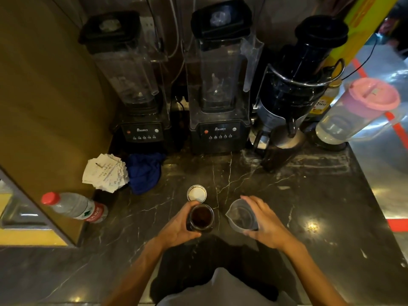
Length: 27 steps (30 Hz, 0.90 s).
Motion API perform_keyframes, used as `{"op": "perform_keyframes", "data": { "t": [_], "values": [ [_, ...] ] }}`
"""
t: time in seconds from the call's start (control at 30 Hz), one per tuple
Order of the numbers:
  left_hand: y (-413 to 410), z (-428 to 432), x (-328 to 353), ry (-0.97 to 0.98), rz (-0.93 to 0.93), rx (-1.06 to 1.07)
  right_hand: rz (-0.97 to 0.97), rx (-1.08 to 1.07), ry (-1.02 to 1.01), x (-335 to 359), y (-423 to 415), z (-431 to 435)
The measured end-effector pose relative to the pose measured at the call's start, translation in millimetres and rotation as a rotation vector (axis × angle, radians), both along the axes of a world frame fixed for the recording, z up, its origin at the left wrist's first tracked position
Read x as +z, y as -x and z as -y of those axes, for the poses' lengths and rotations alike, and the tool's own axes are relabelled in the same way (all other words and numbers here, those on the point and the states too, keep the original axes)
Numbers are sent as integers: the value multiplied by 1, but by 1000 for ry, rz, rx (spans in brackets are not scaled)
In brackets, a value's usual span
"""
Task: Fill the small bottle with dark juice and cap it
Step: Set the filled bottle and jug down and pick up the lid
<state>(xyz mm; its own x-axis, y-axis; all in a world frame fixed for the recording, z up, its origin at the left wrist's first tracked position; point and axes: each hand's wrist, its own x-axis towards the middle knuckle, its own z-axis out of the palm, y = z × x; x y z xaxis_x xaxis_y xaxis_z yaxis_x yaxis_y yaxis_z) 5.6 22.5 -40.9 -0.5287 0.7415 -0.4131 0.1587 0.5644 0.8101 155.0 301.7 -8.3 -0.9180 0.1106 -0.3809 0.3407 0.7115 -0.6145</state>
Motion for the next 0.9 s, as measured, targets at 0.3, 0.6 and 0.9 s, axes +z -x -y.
{"op": "perform_keyframes", "data": {
  "t": [0.3,0.6,0.9],
  "values": [
    [-4,5,0,-25,30,13,32,26,-44,3,1,-4],
    [1,22,15,19,-10,-23,50,165,-168,24,-2,-3],
    [55,-2,10,38,229,704,126,-196,165,54,120,50]
  ]
}}
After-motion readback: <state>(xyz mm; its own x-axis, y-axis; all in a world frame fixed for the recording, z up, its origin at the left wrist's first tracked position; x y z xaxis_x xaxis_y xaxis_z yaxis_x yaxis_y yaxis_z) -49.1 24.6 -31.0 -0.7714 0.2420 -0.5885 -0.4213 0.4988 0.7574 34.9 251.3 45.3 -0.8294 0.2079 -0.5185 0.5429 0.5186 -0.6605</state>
